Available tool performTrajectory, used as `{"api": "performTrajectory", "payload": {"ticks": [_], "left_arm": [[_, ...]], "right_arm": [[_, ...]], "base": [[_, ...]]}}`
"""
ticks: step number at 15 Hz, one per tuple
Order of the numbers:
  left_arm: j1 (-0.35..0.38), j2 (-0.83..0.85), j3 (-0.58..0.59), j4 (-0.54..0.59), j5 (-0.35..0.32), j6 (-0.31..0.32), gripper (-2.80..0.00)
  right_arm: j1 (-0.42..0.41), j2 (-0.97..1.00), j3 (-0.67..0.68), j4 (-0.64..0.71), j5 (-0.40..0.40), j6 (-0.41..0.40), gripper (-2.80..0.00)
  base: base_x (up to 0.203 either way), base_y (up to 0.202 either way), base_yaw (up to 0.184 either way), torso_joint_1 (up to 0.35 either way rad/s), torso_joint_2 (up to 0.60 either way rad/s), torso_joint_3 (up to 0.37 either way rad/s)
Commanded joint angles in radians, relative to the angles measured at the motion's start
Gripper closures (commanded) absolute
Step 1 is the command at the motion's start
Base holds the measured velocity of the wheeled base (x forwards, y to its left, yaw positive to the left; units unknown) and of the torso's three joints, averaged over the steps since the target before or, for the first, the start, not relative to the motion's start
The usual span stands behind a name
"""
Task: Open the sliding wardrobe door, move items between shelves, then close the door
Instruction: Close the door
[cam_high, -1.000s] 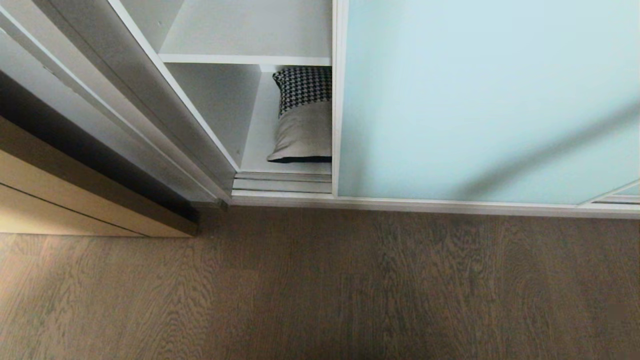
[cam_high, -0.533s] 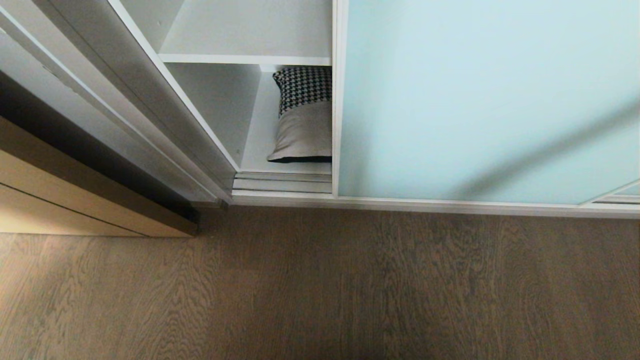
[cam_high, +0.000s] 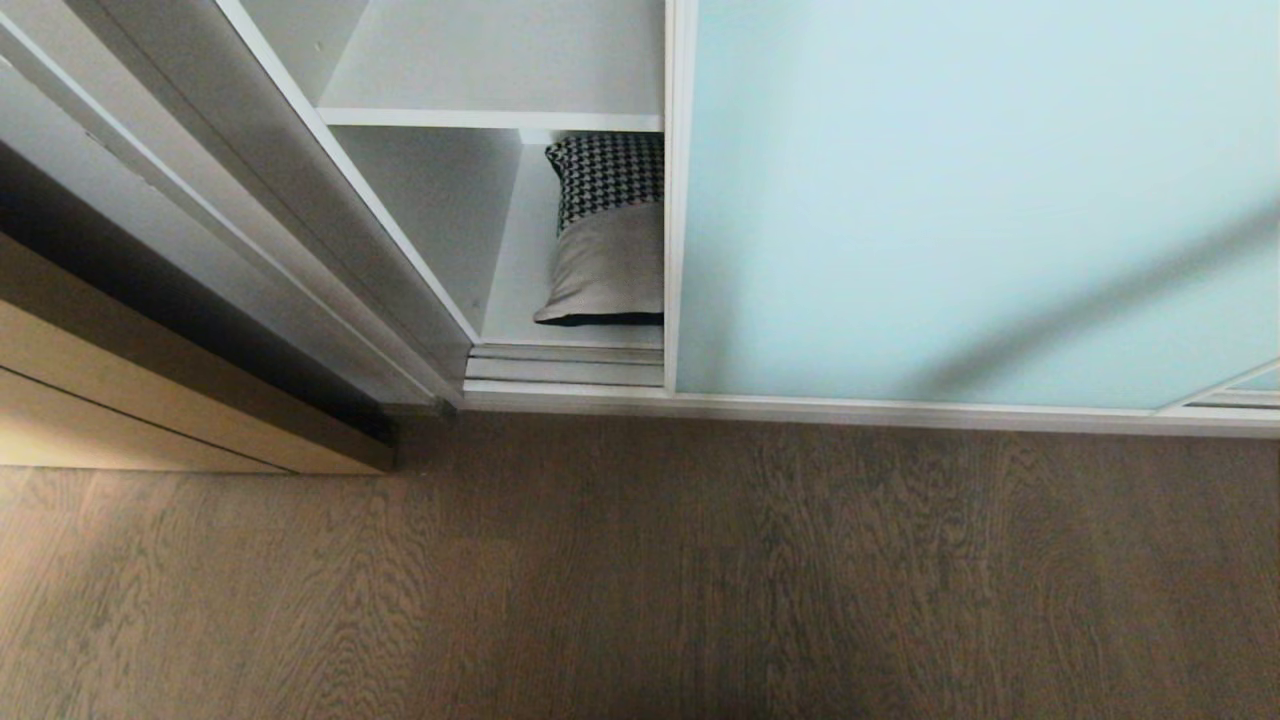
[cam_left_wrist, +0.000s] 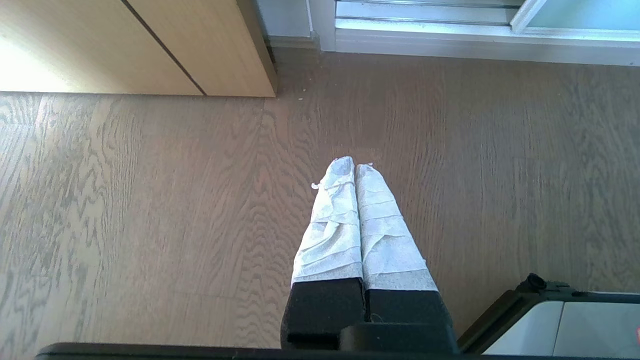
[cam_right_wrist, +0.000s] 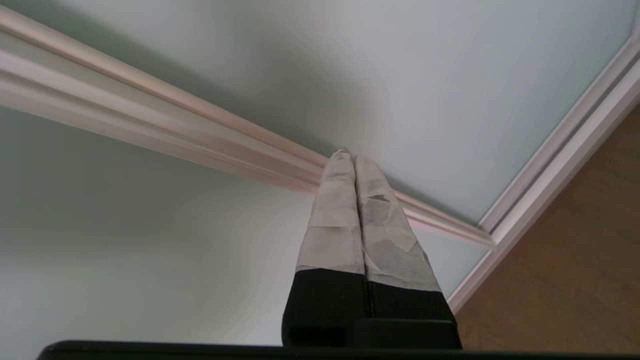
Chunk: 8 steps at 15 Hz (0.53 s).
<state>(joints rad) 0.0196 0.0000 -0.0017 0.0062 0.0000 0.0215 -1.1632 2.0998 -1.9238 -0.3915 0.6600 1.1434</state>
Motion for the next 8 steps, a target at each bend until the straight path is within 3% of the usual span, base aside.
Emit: {"api": "performTrajectory", "payload": {"ticks": [1,8], "left_arm": [[0.0,0.002,0.0,0.0,0.0,0.0,0.0],[0.0,0.002,0.0,0.0,0.0,0.0,0.0]], "right_arm": [[0.023,0.031,0.001,-0.003,0.004,0.006,0.0],[0.059,0.066,0.0,-0.033,0.01,0.036,0.0]], "base": [[0.0,0.0,0.0,0.0,0.0,0.0],[0.0,0.0,0.0,0.0,0.0,0.0]]}}
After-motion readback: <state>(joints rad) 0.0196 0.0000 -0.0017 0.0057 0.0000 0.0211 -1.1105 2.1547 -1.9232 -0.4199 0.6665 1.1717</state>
